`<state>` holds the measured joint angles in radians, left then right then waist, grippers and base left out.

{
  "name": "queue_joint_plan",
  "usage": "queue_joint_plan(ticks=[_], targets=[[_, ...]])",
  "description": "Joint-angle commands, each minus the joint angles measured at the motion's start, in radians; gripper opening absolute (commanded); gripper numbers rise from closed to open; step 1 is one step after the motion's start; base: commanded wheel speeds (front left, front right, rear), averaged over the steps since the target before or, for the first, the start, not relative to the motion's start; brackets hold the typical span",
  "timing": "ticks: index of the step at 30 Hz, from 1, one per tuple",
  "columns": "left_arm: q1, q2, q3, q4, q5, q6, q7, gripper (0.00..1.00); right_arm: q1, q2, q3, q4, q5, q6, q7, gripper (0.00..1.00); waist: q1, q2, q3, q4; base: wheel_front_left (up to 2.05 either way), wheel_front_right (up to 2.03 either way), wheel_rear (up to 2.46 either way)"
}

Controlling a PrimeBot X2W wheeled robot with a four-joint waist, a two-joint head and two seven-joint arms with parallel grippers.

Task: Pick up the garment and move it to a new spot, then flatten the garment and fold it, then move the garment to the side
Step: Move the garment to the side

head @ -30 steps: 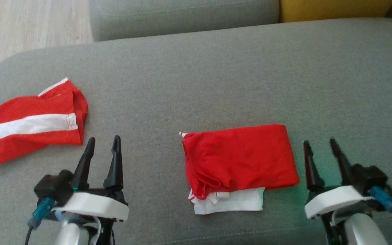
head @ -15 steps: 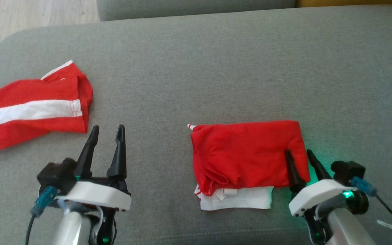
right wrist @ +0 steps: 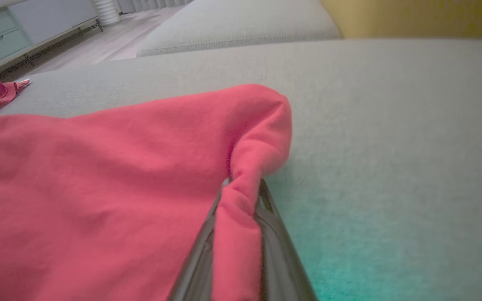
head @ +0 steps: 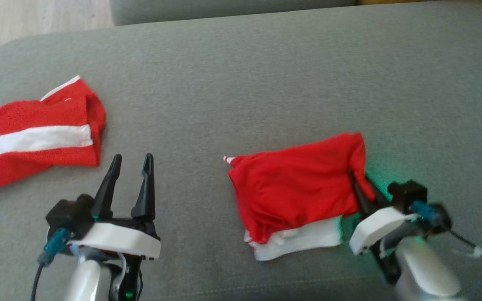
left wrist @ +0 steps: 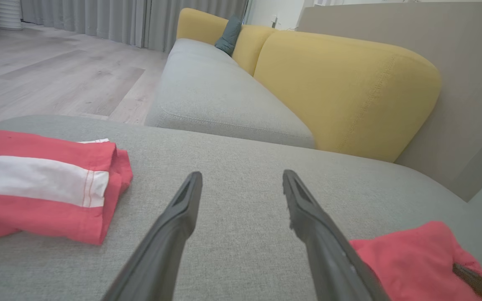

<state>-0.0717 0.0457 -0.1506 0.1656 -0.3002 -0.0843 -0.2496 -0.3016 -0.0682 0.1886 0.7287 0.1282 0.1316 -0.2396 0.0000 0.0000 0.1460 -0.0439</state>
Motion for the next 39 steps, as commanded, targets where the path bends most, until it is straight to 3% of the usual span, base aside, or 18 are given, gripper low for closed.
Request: queue_joint_plan(ticks=[1, 5, 9, 16, 19, 25, 33, 34, 35, 36, 39], targets=[[-0.046, 0.004, 0.028, -0.019, 0.013, 0.000, -0.012, 1.00, -0.053, -0.032, 0.009, -0.053, -0.041, -0.001, -0.018, 0.00, 0.0000, 0.0000, 0.000, -0.020, 0.00, 0.00, 0.00], [-0.054, 0.004, 0.018, -0.008, 0.018, -0.005, -0.012, 1.00, -0.078, -0.092, 0.021, -0.115, -0.118, -0.001, -0.020, 0.00, 0.0000, 0.0000, 0.007, -0.057, 0.00, 0.00, 0.00], [-0.078, 0.004, -0.002, -0.005, 0.033, -0.016, -0.012, 1.00, -0.126, -0.201, 0.062, -0.168, -0.159, -0.001, -0.015, 0.00, 0.0000, 0.0000, 0.024, -0.108, 0.00, 0.00, 0.00], [-0.166, 0.004, -0.067, -0.016, 0.052, -0.029, -0.012, 1.00, -0.240, -0.414, 0.072, -0.162, -0.118, -0.001, 0.046, 0.00, 0.0000, 0.0000, 0.097, -0.167, 0.00, 0.00, 0.00], [-0.202, 0.004, -0.084, -0.016, 0.057, -0.032, -0.012, 1.00, -0.282, -0.462, 0.038, -0.136, -0.096, -0.001, 0.069, 0.00, 0.0000, 0.0000, 0.129, -0.178, 0.00, 0.00, 0.00], [-0.231, 0.004, -0.092, -0.016, 0.062, -0.035, -0.012, 1.00, -0.330, -0.462, -0.074, -0.108, -0.072, -0.001, 0.086, 0.00, 0.0000, 0.0000, 0.168, -0.184, 0.00, 0.00, 0.00], [-0.233, 0.005, -0.085, -0.008, 0.062, -0.039, -0.012, 1.00, -0.324, -0.435, -0.123, -0.100, -0.087, -0.001, 0.076, 0.00, 0.0000, 0.0000, 0.185, -0.176, 0.00, 0.00, 0.00], [-0.232, 0.006, -0.084, -0.006, 0.062, -0.040, -0.012, 1.00, -0.323, -0.432, -0.127, -0.100, -0.087, -0.001, 0.072, 0.42, 0.0000, 0.0000, 0.185, -0.176, 0.00, 0.00, 0.00], [-0.233, 0.006, -0.083, -0.005, 0.062, -0.040, -0.012, 1.00, -0.323, -0.429, -0.129, -0.101, -0.087, -0.001, 0.069, 0.91, 0.0000, 0.0000, 0.185, -0.175, 0.00, 0.00, 0.00], [-0.233, 0.007, -0.083, -0.003, 0.061, -0.040, -0.012, 1.00, -0.323, -0.424, -0.132, -0.100, -0.084, -0.001, 0.068, 1.00, 0.0000, 0.0000, 0.184, -0.175, 0.00, 0.00, 0.00], [-0.233, 0.007, -0.082, 0.005, 0.058, -0.042, -0.012, 1.00, -0.322, -0.419, -0.137, -0.101, -0.082, -0.001, 0.071, 1.00, 0.0000, 0.0000, 0.175, -0.171, 0.00, 0.00, 0.00]])
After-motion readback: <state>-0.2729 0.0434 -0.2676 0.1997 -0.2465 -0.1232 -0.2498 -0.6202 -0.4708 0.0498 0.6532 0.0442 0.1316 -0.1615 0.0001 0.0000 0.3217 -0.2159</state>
